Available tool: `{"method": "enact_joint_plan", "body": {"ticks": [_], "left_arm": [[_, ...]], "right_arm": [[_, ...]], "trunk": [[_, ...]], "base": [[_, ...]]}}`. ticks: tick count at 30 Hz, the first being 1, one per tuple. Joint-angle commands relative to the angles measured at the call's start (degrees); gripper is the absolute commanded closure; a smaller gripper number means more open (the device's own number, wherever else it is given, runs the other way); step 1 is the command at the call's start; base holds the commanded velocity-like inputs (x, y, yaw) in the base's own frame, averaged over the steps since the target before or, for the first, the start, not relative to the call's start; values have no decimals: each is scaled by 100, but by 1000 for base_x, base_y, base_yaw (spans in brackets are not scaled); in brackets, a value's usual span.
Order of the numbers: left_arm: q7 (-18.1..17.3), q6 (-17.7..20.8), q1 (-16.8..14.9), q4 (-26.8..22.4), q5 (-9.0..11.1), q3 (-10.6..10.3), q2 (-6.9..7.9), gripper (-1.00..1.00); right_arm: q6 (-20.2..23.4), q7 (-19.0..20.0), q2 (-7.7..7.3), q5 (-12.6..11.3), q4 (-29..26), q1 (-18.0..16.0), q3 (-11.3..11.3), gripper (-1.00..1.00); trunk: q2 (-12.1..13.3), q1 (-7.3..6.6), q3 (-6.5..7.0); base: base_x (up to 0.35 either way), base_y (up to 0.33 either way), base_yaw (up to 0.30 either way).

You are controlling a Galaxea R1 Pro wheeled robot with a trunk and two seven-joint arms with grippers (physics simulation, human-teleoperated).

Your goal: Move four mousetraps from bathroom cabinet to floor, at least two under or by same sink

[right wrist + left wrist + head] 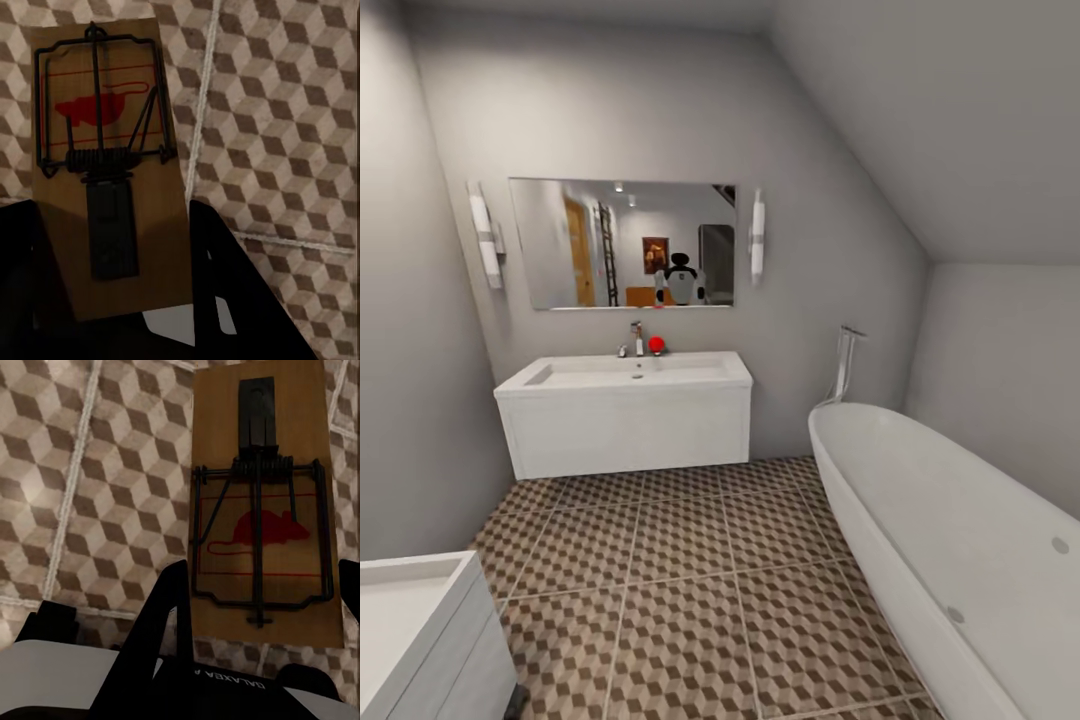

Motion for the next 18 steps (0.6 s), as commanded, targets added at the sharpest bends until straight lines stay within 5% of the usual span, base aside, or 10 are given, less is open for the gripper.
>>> {"method": "enact_joint_plan", "body": {"ticks": [1, 10, 18], "left_arm": [[-17, 29, -4, -3, 60, -38, 2, 100], [-17, 27, -1, -3, 60, -38, 2, 100], [-17, 27, -2, -3, 60, -38, 2, 100]], "right_arm": [[9, 14, 0, 1, 9, -8, 32, 100], [12, 14, 1, -10, 9, -8, 31, 100], [9, 14, -1, -14, 9, -8, 22, 100]], "trunk": [[-3, 3, -6], [-3, 3, -6], [-3, 3, -6]], "base": [[324, 0, 21], [324, 0, 16], [324, 0, 232]]}}
